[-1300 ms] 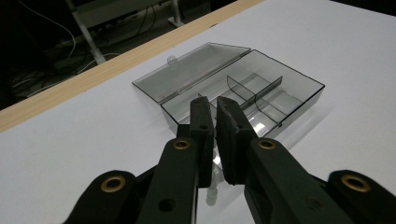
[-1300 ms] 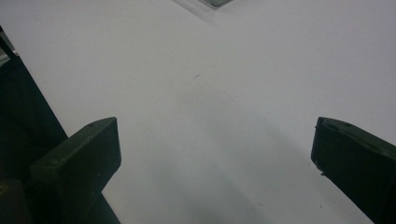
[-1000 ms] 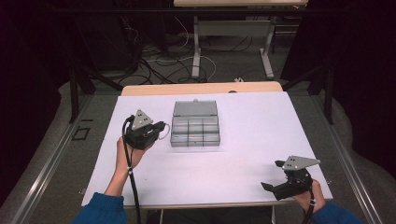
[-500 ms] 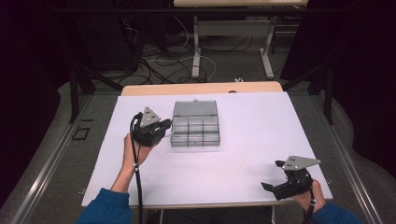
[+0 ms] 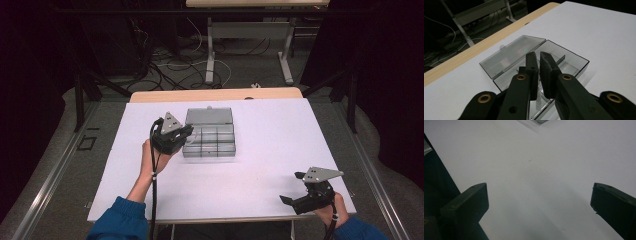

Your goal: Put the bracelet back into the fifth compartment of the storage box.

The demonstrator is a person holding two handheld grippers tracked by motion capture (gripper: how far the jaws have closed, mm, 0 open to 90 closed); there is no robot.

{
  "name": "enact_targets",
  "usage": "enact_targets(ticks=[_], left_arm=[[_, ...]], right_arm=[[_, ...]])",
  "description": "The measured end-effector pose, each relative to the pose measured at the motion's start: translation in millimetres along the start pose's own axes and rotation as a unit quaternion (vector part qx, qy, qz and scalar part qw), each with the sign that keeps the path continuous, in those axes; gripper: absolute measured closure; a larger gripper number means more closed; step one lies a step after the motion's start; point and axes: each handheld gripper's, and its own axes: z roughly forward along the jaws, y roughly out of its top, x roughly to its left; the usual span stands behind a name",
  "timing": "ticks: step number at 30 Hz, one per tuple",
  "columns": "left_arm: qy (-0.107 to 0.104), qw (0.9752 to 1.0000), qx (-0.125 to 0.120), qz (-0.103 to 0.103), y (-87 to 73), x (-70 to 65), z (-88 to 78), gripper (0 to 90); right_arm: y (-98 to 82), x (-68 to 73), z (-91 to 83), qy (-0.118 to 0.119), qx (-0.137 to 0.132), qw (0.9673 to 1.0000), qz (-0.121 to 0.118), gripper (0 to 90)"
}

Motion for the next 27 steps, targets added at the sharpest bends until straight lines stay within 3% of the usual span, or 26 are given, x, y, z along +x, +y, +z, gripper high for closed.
enact_targets(ticks=[26,27], left_arm=[[-0.006,1.0000,-0.005,-0.001,6.3,-8.6,20.6,85.6],[-0.004,1.0000,-0.004,0.007,6.6,-8.6,21.6,85.6]], right_arm=[[0.0,-0.1,-0.4,0.000,-0.001,1.0000,0.001,1.3],[0.0,-0.1,-0.4,0.000,-0.001,1.0000,0.001,1.3]])
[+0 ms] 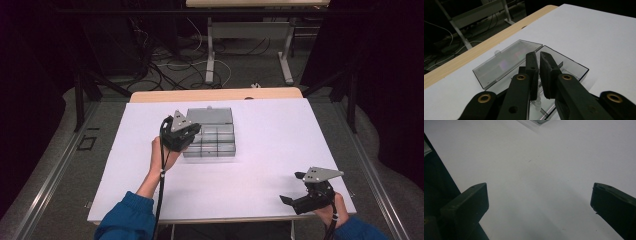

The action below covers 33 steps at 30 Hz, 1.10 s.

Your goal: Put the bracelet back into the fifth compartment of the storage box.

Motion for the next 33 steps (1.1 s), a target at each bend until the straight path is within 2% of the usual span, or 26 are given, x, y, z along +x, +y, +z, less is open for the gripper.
enact_targets(ticks=[3,13,26,27,30,33], left_arm=[[-0.004,1.0000,-0.002,-0.004,0.4,-2.4,2.9,85.6],[-0.009,0.9999,0.003,0.005,0.3,-6.9,12.7,85.6],[-0.017,0.9998,0.005,-0.001,-6.5,-9.0,21.7,85.6],[-0.021,0.9997,0.010,0.003,-7.0,-8.4,21.9,85.6],[-0.021,0.9998,0.005,-0.004,-9.6,-9.3,25.4,85.6],[-0.025,0.9996,0.007,-0.006,-11.7,-9.1,27.2,85.6]], right_arm=[[0.1,-0.2,-0.5,-0.003,0.002,1.0000,-0.001,1.3],[0.0,-0.3,-0.4,-0.002,0.001,1.0000,-0.001,1.3],[-0.2,-0.1,0.6,0.000,0.000,1.0000,0.000,1.4],[0.4,-0.8,-0.6,0.005,0.010,0.9999,-0.004,1.4],[-0.2,-0.1,0.3,0.000,0.001,1.0000,0.000,1.4],[0.3,-1.0,-0.1,0.006,0.010,0.9999,-0.005,1.4]])
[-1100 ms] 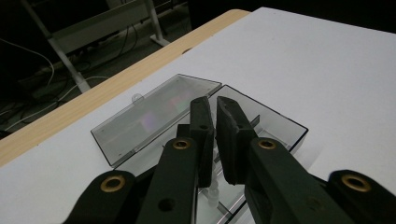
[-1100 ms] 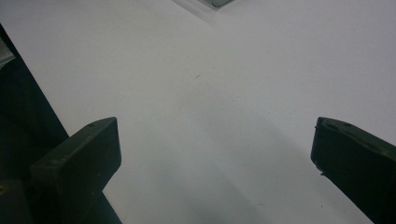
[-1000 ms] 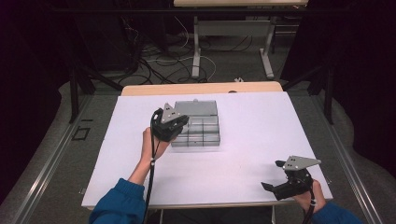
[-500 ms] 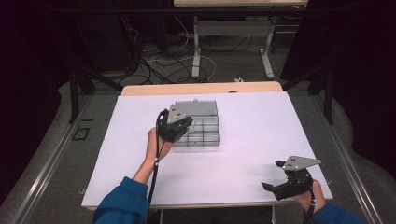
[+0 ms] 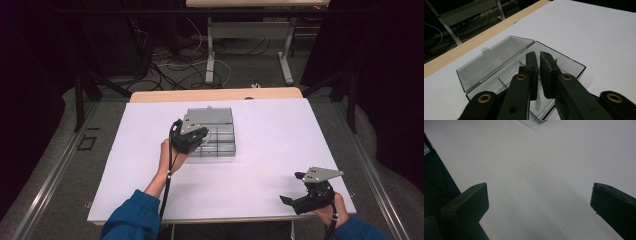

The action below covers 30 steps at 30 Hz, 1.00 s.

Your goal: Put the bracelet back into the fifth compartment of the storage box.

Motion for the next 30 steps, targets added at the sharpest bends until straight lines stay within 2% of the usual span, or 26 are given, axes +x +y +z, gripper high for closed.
enact_targets(ticks=[4,8,9,12,20,21,22,23,28,30], left_arm=[[-0.003,1.0000,-0.002,-0.005,-2.7,-0.7,3.9,85.6],[-0.005,1.0000,0.003,-0.001,-5.0,-1.2,7.9,85.6],[-0.006,1.0000,0.003,-0.006,-5.5,-2.0,9.0,85.6],[-0.008,1.0000,0.005,-0.003,-6.1,-3.3,12.3,85.6],[-0.014,0.9997,0.019,-0.005,-10.7,-6.3,20.0,85.5],[-0.014,0.9997,0.020,0.002,-11.2,-5.7,21.0,85.5],[-0.016,0.9996,0.023,0.000,-11.7,-6.5,21.5,85.5],[-0.012,0.9998,0.017,-0.002,-13.0,-7.4,23.5,85.5],[-0.020,0.9994,0.029,0.001,-15.7,-8.1,27.4,85.4],[-0.024,0.9992,0.032,-0.005,-16.9,-9.2,29.9,85.4]], right_arm=[[-0.5,0.5,1.0,-0.006,-0.005,1.0000,0.003,1.5],[-0.3,0.4,0.9,-0.003,-0.003,1.0000,0.002,1.5],[-0.4,0.7,1.1,-0.006,-0.005,1.0000,0.003,1.5],[-0.4,0.8,0.9,-0.007,-0.005,1.0000,0.004,1.5],[-1.0,0.4,0.5,-0.005,-0.006,1.0000,0.003,1.5],[-0.7,-0.1,-0.2,-0.001,-0.001,1.0000,0.002,1.5],[-0.8,0.0,0.0,-0.003,-0.003,1.0000,0.002,1.5],[-0.9,0.1,0.1,-0.003,-0.005,1.0000,0.003,1.5],[-0.8,0.9,0.2,-0.005,-0.002,1.0000,0.006,1.5],[-0.7,0.6,0.1,-0.003,-0.001,1.0000,0.005,1.5]])
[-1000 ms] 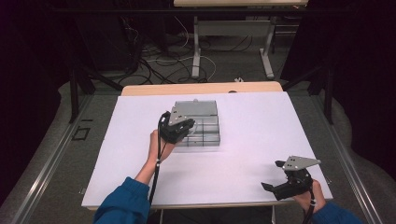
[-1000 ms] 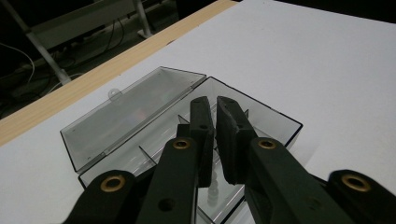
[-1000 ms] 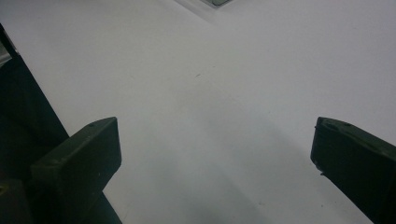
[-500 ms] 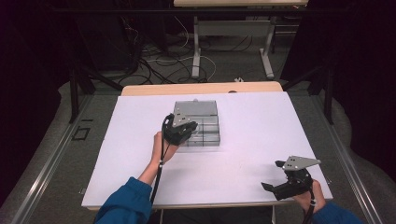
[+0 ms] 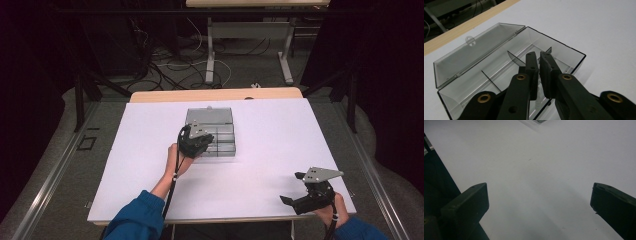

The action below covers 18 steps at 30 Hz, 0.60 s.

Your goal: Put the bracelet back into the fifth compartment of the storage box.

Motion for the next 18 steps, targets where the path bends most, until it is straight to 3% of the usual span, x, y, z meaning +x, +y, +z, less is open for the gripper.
enact_targets(ticks=[5,18], left_arm=[[0.003,0.9999,0.015,0.000,-2.6,-1.9,8.2,85.4],[0.040,0.9977,0.043,-0.034,-11.1,9.3,15.3,84.5]], right_arm=[[-0.1,1.1,-0.3,-0.002,0.001,1.0000,0.002,1.6],[-0.2,1.4,-0.1,0.002,0.003,1.0000,0.000,1.7]])
